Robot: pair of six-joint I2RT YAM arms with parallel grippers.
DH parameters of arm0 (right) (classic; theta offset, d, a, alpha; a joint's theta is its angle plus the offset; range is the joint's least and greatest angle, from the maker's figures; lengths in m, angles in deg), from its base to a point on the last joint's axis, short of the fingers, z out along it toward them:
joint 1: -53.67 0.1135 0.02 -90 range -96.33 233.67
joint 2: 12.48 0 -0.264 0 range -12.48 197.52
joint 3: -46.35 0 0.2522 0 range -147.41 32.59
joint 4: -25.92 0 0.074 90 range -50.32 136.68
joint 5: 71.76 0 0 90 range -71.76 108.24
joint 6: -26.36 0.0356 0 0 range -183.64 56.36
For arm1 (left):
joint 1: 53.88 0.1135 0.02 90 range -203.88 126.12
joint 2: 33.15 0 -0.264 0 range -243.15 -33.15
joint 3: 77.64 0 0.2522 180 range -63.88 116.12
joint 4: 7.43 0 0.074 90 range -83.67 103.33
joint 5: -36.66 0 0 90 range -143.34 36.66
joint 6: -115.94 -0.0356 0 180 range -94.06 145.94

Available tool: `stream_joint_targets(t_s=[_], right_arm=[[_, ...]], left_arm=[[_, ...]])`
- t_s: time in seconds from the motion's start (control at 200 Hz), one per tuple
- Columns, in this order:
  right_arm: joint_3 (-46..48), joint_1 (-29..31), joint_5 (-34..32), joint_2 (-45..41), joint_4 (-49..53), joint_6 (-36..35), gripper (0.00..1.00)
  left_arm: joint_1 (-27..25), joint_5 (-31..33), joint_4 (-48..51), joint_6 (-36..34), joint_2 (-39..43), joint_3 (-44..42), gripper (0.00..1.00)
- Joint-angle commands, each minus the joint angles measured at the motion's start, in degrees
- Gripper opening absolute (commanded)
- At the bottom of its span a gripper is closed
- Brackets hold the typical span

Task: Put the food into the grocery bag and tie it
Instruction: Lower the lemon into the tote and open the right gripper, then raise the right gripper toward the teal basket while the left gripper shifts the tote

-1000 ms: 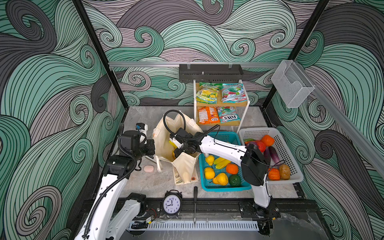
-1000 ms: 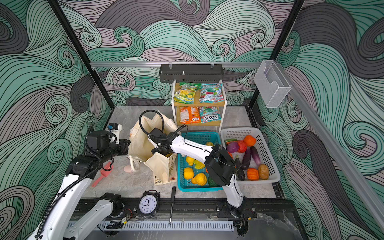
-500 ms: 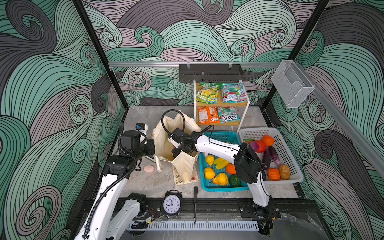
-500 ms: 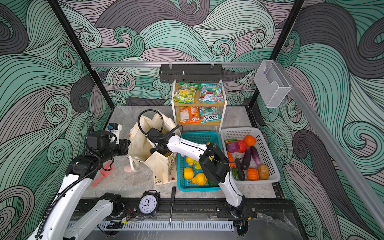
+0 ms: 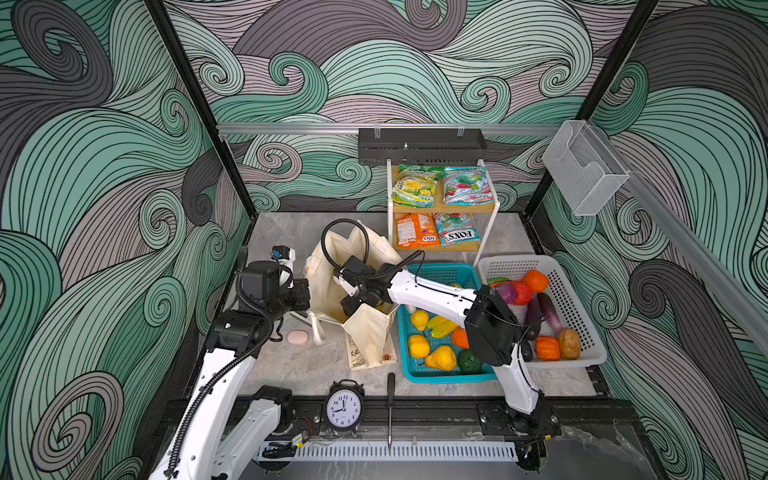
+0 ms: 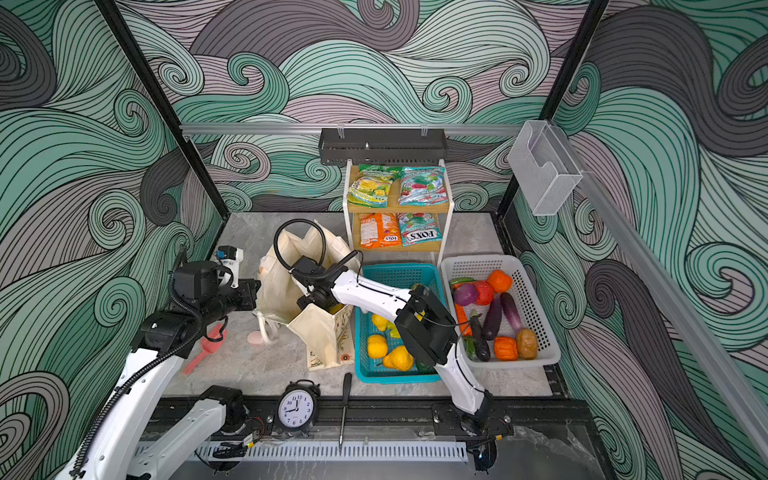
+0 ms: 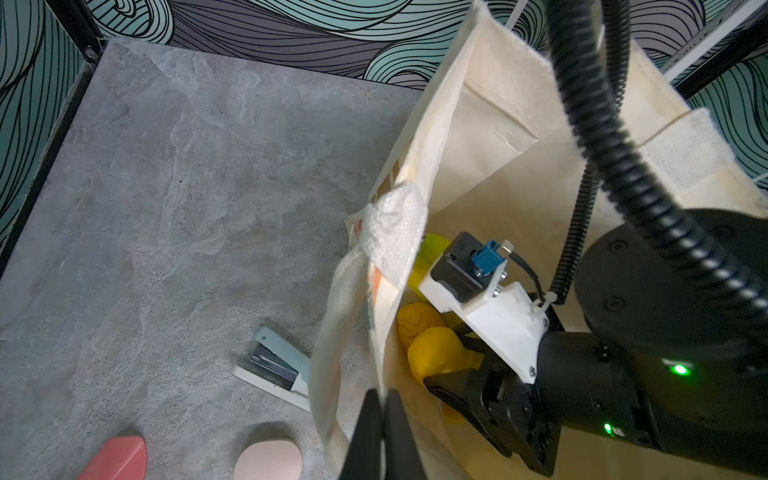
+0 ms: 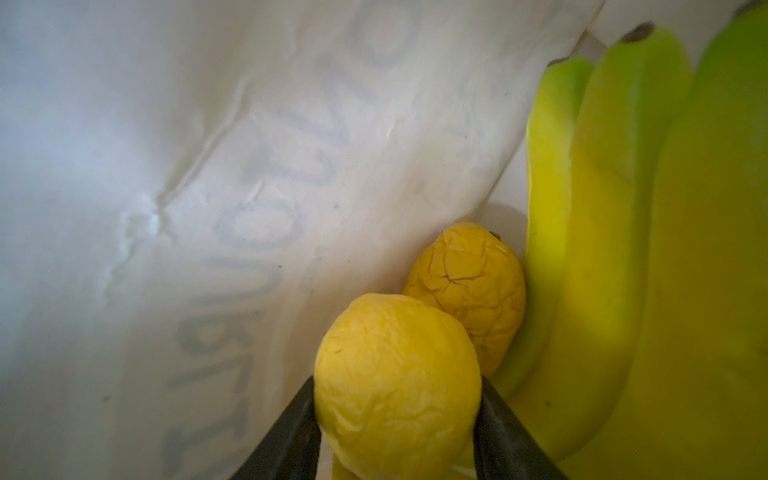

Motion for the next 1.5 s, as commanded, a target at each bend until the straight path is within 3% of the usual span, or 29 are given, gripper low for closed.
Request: stream_joint_targets(t_s=[0.0, 0.22, 0.29, 0.35, 0.665, 0.831, 0.936, 1.161, 1.271, 1.346, 1.396, 1.496], right_arm=[[-0.6, 0.1, -1.3, 1.0, 3.1, 0.2, 0.61], [-1.1, 0.5, -2.9, -4.9, 3.2, 0.6, 0.82], [-0.7, 0.5, -3.7, -8.0, 3.0, 1.2, 0.95], [0.1, 0.6, -4.4, -10.5, 2.1, 1.6, 0.99], [10.3, 0.6, -8.8, -28.7, -3.4, 1.9, 0.99], [13.0, -1.2, -12.7, -33.8, -2.0, 0.0, 0.99], [15.0, -3.2, -13.3, -36.2, -0.8, 0.2, 0.99], [19.3, -7.1, -12.3, -39.6, -1.0, 1.8, 0.99], [20.1, -7.7, -8.4, -37.9, -0.8, 3.1, 0.92], [20.9, -7.8, -7.1, -37.1, -1.3, 4.2, 0.87], [21.3, -7.7, -6.1, -36.7, -2.0, 4.6, 0.69], [21.5, -7.7, -5.1, -36.6, -3.0, 4.8, 0.45]], left_arm=[[0.3, -0.6, 0.1, -0.5, 0.2, -0.1, 0.00], [0.3, -0.4, 0.1, -0.6, 0.3, -0.1, 0.00], [0.3, -0.3, 0.2, -0.6, 0.3, -0.1, 0.00], [0.3, -0.4, 0.2, -0.6, 0.3, -0.1, 0.00], [0.2, -1.9, 0.2, -1.3, 0.3, -0.2, 0.00], [0.2, -3.1, 0.2, -1.6, -0.3, -0.2, 0.28], [0.2, -3.0, 0.3, -1.9, -0.6, -0.2, 0.40], [0.3, -4.0, 0.3, -2.2, -1.4, -0.3, 0.43], [0.2, -5.2, 0.6, -2.3, -2.6, -0.2, 0.41], [0.2, -5.3, 0.6, -2.4, -2.8, -0.1, 0.35], [0.3, -5.2, 0.6, -2.4, -2.7, 0.0, 0.28], [0.2, -4.5, 0.4, -2.0, -2.7, 0.1, 0.09]])
